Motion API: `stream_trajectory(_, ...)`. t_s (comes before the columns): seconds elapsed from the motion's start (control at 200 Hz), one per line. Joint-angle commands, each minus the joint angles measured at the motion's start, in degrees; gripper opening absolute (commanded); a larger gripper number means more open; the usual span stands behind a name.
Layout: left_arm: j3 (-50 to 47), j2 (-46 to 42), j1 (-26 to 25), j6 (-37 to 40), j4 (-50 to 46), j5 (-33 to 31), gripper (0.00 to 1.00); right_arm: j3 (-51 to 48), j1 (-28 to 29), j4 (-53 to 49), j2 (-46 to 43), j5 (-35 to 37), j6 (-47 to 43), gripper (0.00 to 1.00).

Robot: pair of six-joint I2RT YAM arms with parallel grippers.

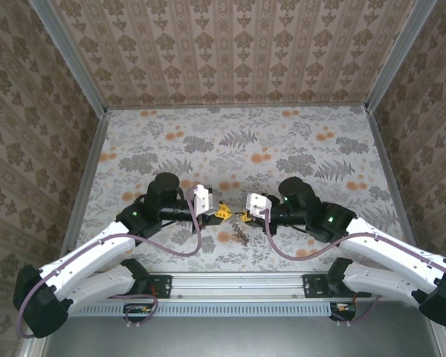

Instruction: Put the keys on the keyring

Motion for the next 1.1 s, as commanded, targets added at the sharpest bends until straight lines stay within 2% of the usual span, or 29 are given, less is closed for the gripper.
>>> stream_trajectory(0.0,-1.82,-1.82,0.47,-1.45,4.20,0.68,0.00,0.55,0.35,-1.06,0.31,-0.62,-1.76,0.00)
stream_trajectory(0.285,-2.18,-3.08,0.53,-3.18,7.45,1.91,0.00,-1.06,0.40,4.25,1.07,-3.73,0.05,0.00)
stream_trajectory(0.875,-2.86,-1.30,0.48,-0.90,4.42,0.37,0.00,6.08,0.32,3.15,3.63,-4.52,-0.64,0.00)
stream_trajectory(0.98,-2.77,-1.40,0.44,-0.76,3.62,-0.39,0.00,7.48,0.39,0.02,4.02,-3.70,-3.17,0.00)
stream_trajectory(1.095,-2.69,-2.12,0.57,-0.30,1.65,-3.71,0.00,11.10,0.90,-10.06,4.88,2.12,-11.18,0.00)
